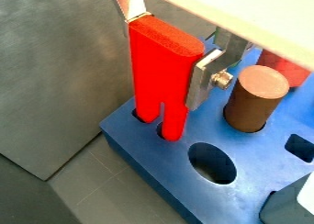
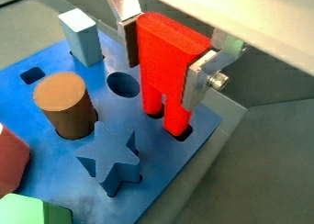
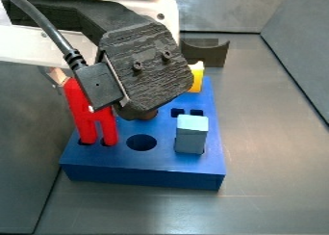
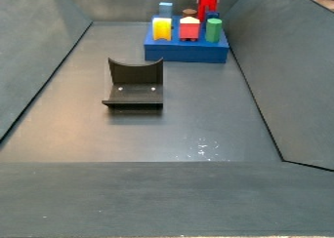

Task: Pick up the square-circle object. Move up. Move to above the board. Insert the square-circle object.
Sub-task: Insert the square-circle object.

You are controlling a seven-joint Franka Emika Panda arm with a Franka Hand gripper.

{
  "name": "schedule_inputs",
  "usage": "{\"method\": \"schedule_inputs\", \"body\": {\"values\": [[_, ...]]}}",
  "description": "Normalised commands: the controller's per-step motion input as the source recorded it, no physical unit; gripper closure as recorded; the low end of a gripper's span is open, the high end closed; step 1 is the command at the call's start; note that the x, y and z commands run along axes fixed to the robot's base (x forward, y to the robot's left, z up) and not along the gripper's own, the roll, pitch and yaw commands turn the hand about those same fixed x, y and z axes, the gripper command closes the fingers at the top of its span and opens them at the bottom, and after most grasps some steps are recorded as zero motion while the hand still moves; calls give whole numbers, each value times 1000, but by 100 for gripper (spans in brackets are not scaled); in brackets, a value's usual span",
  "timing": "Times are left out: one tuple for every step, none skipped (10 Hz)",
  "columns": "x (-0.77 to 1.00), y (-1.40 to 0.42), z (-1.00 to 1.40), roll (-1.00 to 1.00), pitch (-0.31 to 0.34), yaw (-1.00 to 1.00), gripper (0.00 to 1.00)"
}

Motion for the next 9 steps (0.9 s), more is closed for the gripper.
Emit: {"method": "schedule_inputs", "body": {"values": [[0,0,-129,0,0,0,100],[0,0,-177,0,0,0,100],[0,0,-166,0,0,0,100],[0,-6,-423,51,0,0,100],[0,0,-340,36,0,0,100],[0,0,-160,33,0,0,100],[-6,0,-391,107,3,0,100],[0,0,-623,123,0,0,100],[0,0,-749,64,0,0,100]]}}
